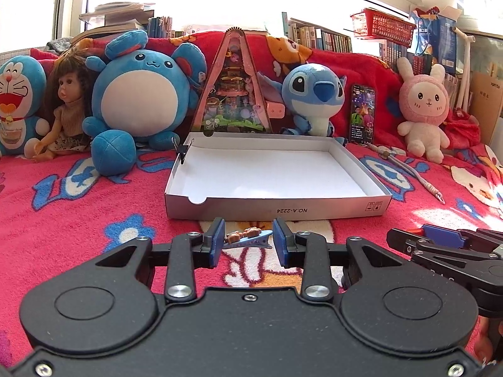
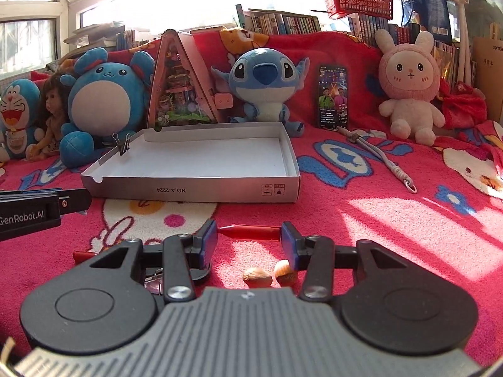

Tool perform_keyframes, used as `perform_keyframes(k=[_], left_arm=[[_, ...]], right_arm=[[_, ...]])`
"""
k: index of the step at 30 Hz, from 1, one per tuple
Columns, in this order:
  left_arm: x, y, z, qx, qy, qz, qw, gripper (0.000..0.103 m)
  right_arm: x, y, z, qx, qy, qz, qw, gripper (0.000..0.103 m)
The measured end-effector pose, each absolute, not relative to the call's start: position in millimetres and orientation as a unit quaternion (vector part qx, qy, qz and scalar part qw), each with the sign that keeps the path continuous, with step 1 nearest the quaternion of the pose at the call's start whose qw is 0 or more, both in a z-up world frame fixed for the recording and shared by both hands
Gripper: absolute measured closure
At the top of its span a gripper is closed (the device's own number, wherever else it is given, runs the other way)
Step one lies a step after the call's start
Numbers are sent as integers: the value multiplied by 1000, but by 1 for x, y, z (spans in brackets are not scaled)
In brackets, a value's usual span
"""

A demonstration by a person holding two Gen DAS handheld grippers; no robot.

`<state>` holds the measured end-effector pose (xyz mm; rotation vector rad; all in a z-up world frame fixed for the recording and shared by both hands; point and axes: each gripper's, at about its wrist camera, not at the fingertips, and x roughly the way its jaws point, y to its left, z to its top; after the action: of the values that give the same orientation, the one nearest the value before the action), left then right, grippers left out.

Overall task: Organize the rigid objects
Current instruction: 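Carry the hair clip and the crayon in both tools over the white box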

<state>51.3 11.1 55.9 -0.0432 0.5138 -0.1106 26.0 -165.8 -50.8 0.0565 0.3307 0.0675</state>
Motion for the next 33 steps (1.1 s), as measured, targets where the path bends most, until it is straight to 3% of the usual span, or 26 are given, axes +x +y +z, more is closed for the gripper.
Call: perform_keyframes(k=[19,33], left_arm=[[150,15,73,-53,291,-72,953,71],[271,-4,60,-74,332,-67,938,71]], right_arm=[[95,-179,-18,53,178,57,981,53],[201,-180,0,60,230,79,968,53]])
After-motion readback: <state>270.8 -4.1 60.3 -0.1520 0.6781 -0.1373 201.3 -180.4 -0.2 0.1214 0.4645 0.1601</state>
